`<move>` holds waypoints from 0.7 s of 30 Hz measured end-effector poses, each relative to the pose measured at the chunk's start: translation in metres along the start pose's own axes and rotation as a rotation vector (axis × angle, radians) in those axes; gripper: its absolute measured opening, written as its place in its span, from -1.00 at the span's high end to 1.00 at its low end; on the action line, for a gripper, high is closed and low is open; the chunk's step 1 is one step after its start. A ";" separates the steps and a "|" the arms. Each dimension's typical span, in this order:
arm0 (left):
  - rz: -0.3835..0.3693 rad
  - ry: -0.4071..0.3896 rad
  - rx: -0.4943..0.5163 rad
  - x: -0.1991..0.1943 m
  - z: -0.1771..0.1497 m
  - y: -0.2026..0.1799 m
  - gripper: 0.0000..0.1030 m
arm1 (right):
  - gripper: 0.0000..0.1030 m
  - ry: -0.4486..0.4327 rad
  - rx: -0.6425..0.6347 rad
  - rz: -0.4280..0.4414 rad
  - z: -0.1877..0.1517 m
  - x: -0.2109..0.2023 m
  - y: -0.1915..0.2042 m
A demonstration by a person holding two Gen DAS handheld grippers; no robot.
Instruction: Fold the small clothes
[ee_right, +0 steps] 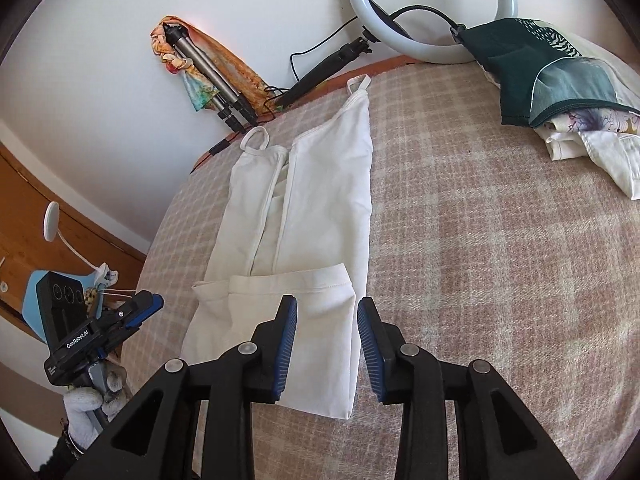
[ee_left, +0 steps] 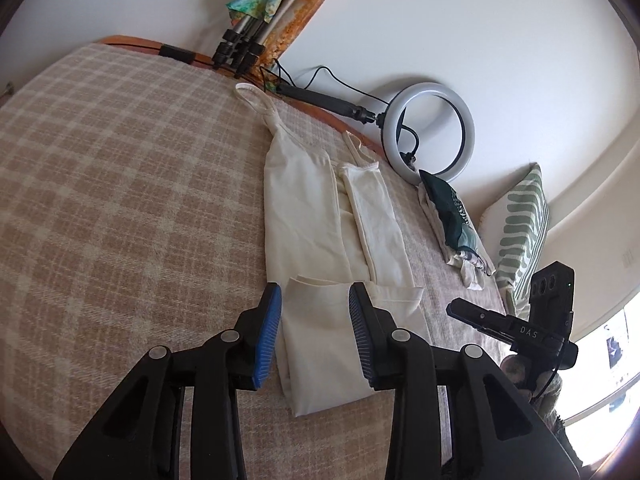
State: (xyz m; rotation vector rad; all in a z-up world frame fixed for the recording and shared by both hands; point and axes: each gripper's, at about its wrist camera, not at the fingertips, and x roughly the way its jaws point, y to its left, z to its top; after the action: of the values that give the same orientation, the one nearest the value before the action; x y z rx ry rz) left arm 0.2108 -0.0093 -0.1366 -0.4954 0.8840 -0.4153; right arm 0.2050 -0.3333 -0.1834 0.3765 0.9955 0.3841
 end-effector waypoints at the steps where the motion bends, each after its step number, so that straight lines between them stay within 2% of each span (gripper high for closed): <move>1: 0.003 -0.001 0.015 0.000 0.004 -0.001 0.35 | 0.34 0.000 -0.012 -0.006 0.004 -0.001 0.001; 4: -0.035 0.073 0.069 0.007 0.012 -0.006 0.35 | 0.34 0.038 -0.054 0.043 0.015 0.000 0.007; 8: -0.127 0.152 0.118 0.014 0.007 -0.013 0.35 | 0.35 0.075 -0.142 0.071 0.019 0.005 0.021; 10: -0.142 0.192 0.139 0.023 0.002 -0.016 0.35 | 0.35 0.110 -0.156 0.112 0.017 0.013 0.025; 13: -0.083 0.248 0.209 0.045 -0.007 -0.023 0.35 | 0.35 0.155 -0.216 0.102 0.011 0.030 0.035; 16: 0.045 0.281 0.263 0.065 -0.014 -0.019 0.36 | 0.35 0.186 -0.305 0.009 0.002 0.047 0.045; 18: 0.045 0.260 0.254 0.065 -0.011 -0.013 0.36 | 0.42 0.209 -0.329 -0.037 0.000 0.056 0.043; 19: 0.070 0.252 0.258 0.065 -0.009 -0.012 0.36 | 0.44 0.214 -0.332 -0.054 -0.001 0.058 0.040; 21: 0.099 0.228 0.263 0.061 -0.005 -0.007 0.36 | 0.45 0.210 -0.330 -0.054 0.002 0.056 0.036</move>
State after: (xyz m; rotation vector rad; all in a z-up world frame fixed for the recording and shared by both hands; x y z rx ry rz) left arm 0.2409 -0.0484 -0.1734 -0.1629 1.0512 -0.4962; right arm 0.2286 -0.2758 -0.2064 0.0103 1.1224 0.5374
